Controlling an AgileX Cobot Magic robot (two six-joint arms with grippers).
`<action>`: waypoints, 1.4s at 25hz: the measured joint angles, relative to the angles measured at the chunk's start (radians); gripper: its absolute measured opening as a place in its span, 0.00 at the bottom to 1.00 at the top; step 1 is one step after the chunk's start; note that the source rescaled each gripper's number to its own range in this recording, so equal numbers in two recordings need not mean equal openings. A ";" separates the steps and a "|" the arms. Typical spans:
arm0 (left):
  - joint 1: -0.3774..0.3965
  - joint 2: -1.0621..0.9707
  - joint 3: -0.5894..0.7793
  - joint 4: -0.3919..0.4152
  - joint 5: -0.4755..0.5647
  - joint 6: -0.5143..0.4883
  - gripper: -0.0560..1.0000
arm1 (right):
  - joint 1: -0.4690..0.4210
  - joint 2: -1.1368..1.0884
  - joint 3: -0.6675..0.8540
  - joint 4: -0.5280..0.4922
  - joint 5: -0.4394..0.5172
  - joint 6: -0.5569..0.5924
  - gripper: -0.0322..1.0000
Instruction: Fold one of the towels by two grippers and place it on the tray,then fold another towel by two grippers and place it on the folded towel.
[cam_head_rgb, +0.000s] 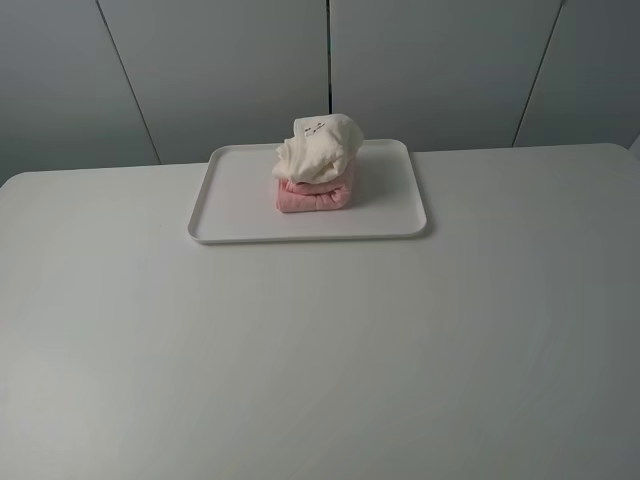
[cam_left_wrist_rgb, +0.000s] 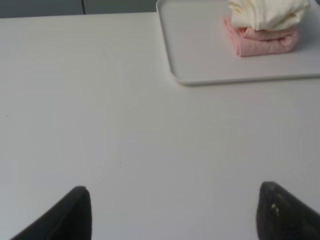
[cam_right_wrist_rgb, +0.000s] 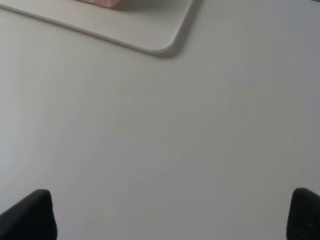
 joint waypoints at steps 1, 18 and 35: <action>0.000 -0.005 0.002 -0.002 0.000 0.000 0.87 | 0.000 -0.030 0.027 0.016 -0.002 -0.014 1.00; 0.000 -0.013 0.079 0.037 -0.065 0.054 0.87 | 0.004 -0.252 0.120 0.132 -0.076 -0.077 1.00; 0.000 -0.013 0.101 0.050 -0.097 0.052 0.87 | -0.374 -0.252 0.120 0.154 -0.078 -0.075 1.00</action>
